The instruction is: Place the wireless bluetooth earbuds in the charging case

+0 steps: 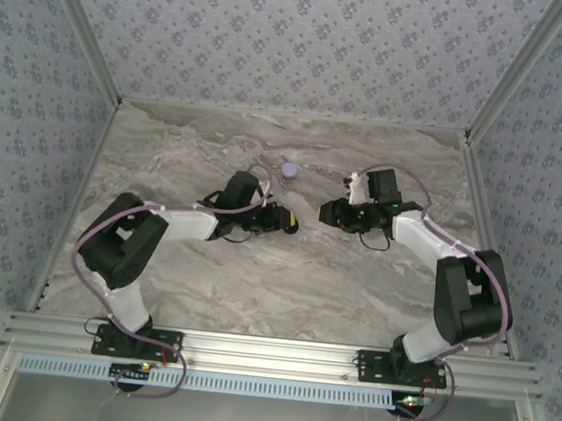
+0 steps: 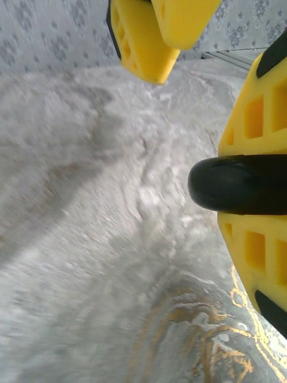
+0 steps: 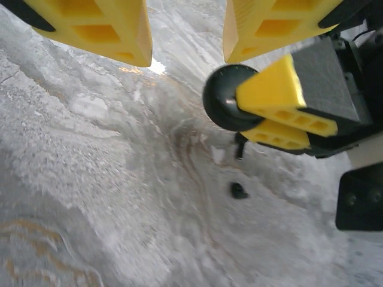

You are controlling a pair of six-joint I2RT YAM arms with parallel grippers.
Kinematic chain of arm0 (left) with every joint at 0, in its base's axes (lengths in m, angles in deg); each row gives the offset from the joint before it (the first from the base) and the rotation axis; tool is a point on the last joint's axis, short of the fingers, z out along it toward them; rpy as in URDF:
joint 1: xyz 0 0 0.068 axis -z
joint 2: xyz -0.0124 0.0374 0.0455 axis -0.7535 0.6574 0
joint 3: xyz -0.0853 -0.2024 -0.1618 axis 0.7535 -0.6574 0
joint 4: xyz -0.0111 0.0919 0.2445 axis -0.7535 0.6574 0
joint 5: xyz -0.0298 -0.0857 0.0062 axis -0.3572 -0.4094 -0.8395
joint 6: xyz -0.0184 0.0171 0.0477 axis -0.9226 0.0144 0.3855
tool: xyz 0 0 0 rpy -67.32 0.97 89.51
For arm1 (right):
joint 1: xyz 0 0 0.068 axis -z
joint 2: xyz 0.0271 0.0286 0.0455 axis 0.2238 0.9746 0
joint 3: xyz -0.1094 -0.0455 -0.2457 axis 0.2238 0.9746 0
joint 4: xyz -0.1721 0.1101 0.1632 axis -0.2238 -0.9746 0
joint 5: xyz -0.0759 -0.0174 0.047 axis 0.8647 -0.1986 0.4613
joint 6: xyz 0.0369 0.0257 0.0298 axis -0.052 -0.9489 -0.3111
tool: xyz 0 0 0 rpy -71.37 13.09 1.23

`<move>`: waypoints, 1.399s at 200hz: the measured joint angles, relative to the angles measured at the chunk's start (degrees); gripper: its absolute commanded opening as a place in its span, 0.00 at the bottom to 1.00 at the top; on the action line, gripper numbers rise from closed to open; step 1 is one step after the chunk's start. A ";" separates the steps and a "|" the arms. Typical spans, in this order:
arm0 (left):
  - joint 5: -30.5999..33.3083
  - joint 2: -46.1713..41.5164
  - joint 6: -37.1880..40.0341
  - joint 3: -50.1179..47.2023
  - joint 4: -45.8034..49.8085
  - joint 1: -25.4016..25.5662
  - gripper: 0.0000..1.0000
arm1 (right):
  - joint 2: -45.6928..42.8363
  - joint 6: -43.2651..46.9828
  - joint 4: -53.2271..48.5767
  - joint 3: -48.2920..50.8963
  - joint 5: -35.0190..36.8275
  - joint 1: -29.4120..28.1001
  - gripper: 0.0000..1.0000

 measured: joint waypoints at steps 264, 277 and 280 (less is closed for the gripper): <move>-20.31 -23.91 12.22 1.88 -6.03 -2.34 0.22 | -11.74 12.94 1.88 -11.45 -27.58 -4.09 0.51; -20.31 -23.91 12.22 1.92 -6.03 -2.25 0.22 | -11.39 13.44 1.18 -11.85 -27.58 -4.39 0.48; -20.28 -23.91 12.22 1.92 -6.03 -2.19 0.22 | -11.32 13.49 1.14 -11.91 -27.61 -4.46 0.47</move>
